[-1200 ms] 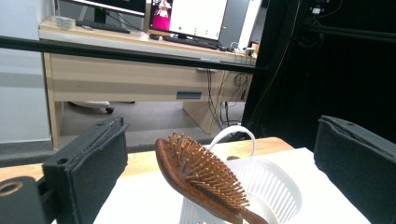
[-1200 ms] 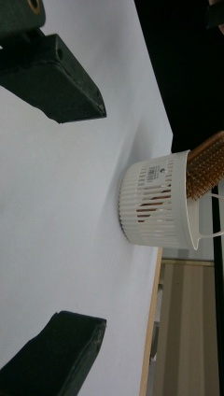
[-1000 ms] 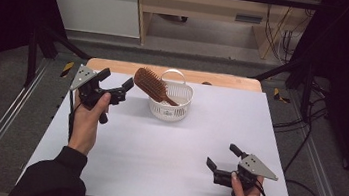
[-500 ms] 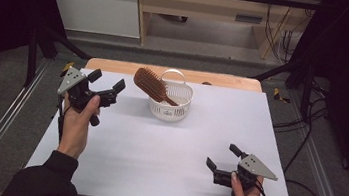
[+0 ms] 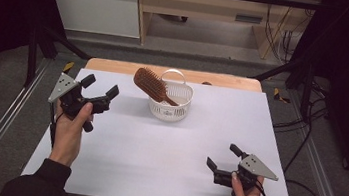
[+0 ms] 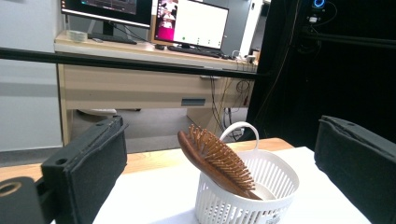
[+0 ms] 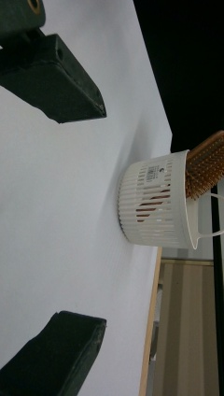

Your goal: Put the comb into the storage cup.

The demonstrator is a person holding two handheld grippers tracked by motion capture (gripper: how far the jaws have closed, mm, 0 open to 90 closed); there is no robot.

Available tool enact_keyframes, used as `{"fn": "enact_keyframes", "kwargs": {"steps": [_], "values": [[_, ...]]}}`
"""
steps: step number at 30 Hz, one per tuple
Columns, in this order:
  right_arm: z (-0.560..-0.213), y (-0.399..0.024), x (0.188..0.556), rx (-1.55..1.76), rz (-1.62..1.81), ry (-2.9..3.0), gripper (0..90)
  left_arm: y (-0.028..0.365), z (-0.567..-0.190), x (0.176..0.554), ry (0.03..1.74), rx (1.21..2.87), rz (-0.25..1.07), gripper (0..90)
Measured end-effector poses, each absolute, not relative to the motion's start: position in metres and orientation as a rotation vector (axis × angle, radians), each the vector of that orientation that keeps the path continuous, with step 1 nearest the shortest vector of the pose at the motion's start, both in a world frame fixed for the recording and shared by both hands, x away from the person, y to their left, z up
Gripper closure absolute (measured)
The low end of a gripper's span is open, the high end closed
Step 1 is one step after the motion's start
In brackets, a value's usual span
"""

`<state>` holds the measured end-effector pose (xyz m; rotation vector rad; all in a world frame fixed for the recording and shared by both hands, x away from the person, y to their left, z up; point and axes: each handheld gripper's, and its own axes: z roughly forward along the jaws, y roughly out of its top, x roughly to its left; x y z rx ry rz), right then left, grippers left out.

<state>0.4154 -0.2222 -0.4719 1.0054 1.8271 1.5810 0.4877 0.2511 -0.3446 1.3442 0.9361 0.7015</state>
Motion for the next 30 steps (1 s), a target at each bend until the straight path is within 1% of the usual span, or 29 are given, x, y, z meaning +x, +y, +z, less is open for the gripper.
{"fn": "enact_keyframes", "kwargs": {"steps": [13, 30], "values": [[-0.471, -0.223, 0.415, 1.002, 1.584, 1.825, 2.8, 0.261, -0.359, 0.473, 0.94, 1.359, 0.72, 2.4], [-0.472, -0.222, 0.415, 1.002, 1.58, 1.828, 2.8, 0.28, -0.383, 0.463, 0.981, 1.369, 0.726, 2.3]]}}
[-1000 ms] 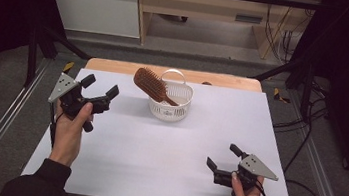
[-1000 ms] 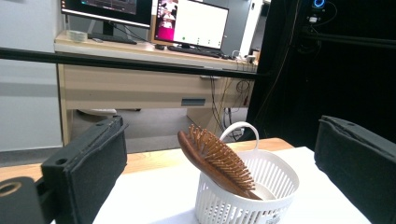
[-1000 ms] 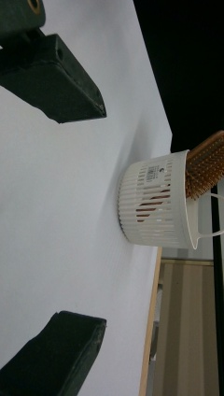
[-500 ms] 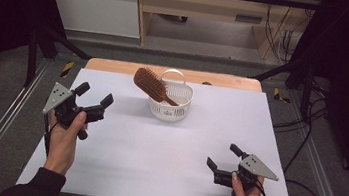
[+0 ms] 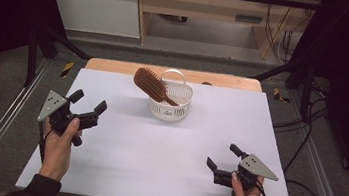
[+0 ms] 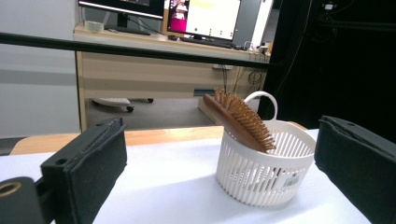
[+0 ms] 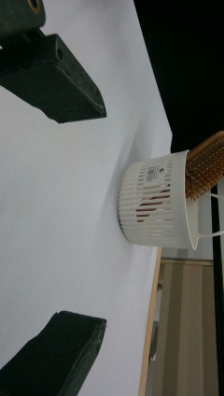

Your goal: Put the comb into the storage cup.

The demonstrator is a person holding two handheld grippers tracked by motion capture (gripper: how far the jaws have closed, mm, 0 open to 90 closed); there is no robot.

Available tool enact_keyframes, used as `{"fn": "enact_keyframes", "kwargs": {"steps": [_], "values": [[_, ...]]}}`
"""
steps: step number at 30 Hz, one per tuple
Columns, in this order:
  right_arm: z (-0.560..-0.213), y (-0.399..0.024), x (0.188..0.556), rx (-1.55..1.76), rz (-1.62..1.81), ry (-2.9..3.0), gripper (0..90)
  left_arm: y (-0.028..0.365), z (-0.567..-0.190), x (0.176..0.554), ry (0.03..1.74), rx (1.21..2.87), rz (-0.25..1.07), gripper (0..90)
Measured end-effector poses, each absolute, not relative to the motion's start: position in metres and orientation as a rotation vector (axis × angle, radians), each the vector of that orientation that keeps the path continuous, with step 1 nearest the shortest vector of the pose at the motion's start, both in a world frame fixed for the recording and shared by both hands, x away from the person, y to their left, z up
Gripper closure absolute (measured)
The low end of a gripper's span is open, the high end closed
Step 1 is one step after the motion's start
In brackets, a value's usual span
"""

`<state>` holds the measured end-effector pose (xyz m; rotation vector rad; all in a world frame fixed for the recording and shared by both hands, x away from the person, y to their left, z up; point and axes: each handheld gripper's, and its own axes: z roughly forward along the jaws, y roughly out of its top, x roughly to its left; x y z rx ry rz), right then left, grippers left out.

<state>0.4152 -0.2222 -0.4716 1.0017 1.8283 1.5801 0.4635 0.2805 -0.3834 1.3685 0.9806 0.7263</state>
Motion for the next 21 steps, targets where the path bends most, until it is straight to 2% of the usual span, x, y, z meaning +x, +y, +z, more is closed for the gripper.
{"fn": "enact_keyframes", "kwargs": {"steps": [21], "values": [[-0.471, -0.222, 0.415, 0.999, 1.575, 1.832, 2.8, 0.287, -0.411, 0.443, 0.991, 1.401, 0.762, 1.2]]}}
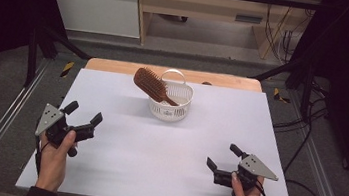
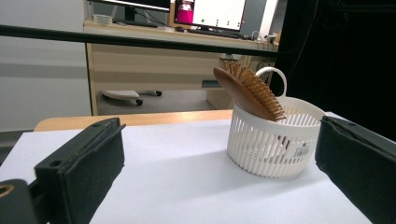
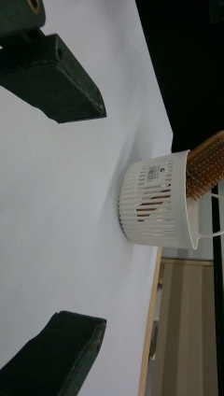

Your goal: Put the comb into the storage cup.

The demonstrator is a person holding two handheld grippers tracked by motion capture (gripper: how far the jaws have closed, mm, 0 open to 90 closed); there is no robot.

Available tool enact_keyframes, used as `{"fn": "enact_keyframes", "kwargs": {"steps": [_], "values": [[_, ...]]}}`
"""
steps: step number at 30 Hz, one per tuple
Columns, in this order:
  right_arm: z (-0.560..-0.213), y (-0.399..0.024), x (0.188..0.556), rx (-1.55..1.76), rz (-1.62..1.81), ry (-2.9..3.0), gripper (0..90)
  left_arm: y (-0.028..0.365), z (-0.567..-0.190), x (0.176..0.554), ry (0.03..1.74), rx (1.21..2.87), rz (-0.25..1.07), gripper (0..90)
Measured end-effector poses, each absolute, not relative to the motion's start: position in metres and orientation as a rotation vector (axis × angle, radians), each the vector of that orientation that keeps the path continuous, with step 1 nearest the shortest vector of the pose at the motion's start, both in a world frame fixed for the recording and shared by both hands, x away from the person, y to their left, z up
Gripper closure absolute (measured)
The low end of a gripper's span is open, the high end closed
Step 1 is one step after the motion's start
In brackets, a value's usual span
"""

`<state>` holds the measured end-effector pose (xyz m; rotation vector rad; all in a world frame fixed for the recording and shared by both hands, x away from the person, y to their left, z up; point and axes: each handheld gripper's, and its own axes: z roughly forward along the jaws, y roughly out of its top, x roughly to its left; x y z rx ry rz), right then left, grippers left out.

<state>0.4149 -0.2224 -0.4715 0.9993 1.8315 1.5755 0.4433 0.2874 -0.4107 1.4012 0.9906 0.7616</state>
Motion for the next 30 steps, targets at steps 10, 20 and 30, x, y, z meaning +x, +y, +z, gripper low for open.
{"fn": "enact_keyframes", "kwargs": {"steps": [10, 20, 30], "values": [[-0.471, -0.222, 0.415, 0.991, 1.567, 1.839, 2.8, 0.29, -0.425, 0.432, 0.969, 1.444, 0.786, 1.2], [-0.47, -0.23, 0.414, 1.004, 1.553, 1.819, 2.8, 0.297, -0.438, 0.42, 0.955, 1.47, 0.809, 1.3], [-0.467, -0.251, 0.413, 1.036, 1.528, 1.772, 2.9, 0.299, -0.445, 0.411, 0.929, 1.48, 0.82, 1.5]]}}
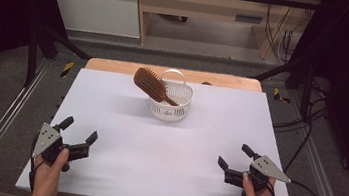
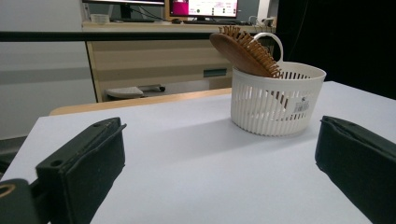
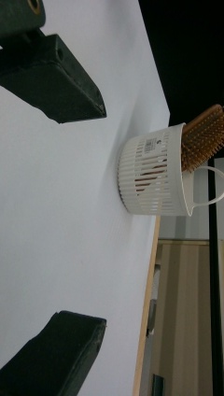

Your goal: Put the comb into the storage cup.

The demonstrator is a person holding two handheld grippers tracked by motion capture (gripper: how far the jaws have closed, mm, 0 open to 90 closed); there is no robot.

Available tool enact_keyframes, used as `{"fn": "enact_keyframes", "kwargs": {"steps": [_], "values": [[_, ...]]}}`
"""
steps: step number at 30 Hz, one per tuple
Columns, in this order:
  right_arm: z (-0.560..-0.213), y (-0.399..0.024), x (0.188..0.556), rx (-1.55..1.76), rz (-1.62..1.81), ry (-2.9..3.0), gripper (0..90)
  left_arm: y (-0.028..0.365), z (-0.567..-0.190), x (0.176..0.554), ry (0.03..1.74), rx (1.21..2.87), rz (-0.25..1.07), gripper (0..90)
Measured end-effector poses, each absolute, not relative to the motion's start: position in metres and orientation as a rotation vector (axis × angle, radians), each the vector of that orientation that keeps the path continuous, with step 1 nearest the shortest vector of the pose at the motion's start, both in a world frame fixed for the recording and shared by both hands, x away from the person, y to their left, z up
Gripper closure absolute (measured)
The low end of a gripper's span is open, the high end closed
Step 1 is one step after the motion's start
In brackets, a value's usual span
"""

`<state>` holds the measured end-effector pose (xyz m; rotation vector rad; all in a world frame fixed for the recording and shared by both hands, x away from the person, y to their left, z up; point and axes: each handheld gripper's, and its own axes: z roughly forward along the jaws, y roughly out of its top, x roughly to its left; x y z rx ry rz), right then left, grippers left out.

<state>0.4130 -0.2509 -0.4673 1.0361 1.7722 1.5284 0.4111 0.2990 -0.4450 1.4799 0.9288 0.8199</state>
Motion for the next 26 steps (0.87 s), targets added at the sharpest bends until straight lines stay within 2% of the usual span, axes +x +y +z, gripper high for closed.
{"fn": "enact_keyframes", "kwargs": {"steps": [12, 19, 26], "values": [[-0.469, -0.264, 0.414, 1.032, 1.501, 1.78, 3.4, 0.295, -0.459, 0.4, 0.905, 1.492, 0.826, 1.3], [-0.471, -0.26, 0.414, 0.964, 1.479, 1.814, 3.6, 0.292, -0.46, 0.387, 0.874, 1.466, 0.784, 1.5], [-0.475, -0.253, 0.42, 0.969, 1.39, 1.851, 3.7, 0.293, -0.458, 0.384, 0.874, 1.476, 0.815, 1.5]]}}
